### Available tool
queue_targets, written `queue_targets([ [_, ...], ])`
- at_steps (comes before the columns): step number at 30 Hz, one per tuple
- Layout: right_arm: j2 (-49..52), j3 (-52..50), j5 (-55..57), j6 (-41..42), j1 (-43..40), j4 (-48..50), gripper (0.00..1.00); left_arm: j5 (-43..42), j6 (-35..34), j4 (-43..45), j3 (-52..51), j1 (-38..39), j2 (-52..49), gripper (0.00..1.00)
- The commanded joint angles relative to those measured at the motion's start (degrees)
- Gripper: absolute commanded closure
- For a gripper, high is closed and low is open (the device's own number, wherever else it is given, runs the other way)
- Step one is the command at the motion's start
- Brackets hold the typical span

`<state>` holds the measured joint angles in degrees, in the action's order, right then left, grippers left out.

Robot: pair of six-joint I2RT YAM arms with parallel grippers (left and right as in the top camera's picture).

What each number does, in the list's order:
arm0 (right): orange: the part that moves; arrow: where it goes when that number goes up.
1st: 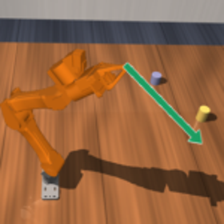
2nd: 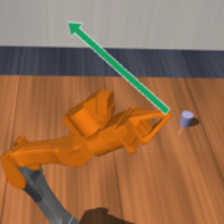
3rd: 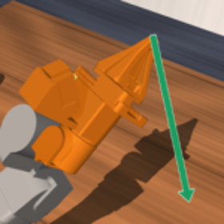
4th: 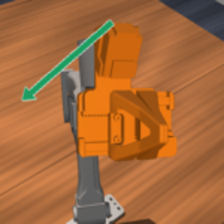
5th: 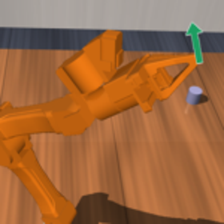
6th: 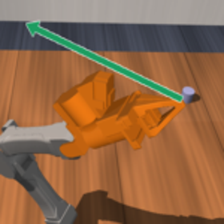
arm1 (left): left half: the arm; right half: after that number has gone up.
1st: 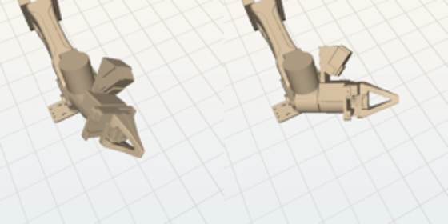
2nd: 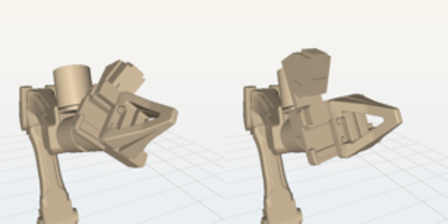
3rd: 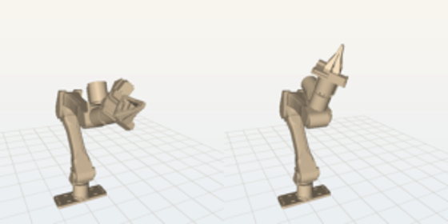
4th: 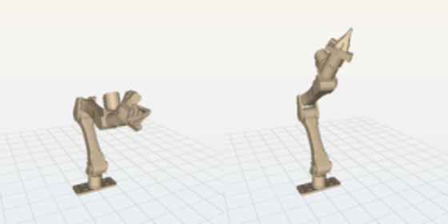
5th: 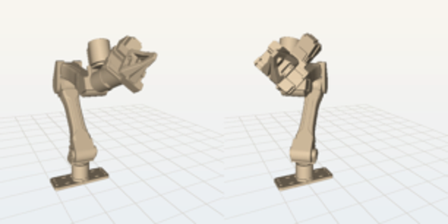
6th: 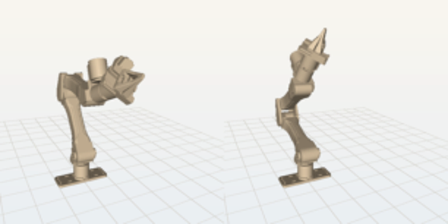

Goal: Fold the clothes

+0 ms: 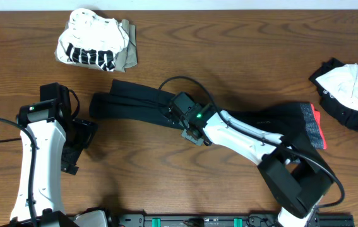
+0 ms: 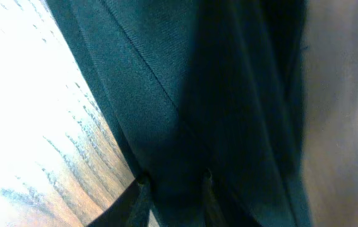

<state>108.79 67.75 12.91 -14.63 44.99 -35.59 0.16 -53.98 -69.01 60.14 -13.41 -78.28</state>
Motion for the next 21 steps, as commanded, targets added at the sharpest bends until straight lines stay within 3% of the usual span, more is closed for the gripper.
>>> queue_targets([
  [1,1.05,0.81,0.28,0.24,-0.35,0.02,0.84,0.5,0.35,-0.37,0.07,-0.24,0.07,0.02],
  [6,0.81,1.11,2.23,0.81,-0.37,0.72,0.86,0.48,0.33,-0.35,0.07,-0.24,0.07,0.02],
  [11,0.81,2.54,4.22,2.14,-0.37,0.72,0.99,0.48,0.33,-0.33,0.07,-0.24,0.07,0.02],
  [21,0.81,4.26,7.17,4.42,-1.64,5.31,0.99,0.5,0.33,-0.35,0.07,-0.24,0.04,0.02],
])
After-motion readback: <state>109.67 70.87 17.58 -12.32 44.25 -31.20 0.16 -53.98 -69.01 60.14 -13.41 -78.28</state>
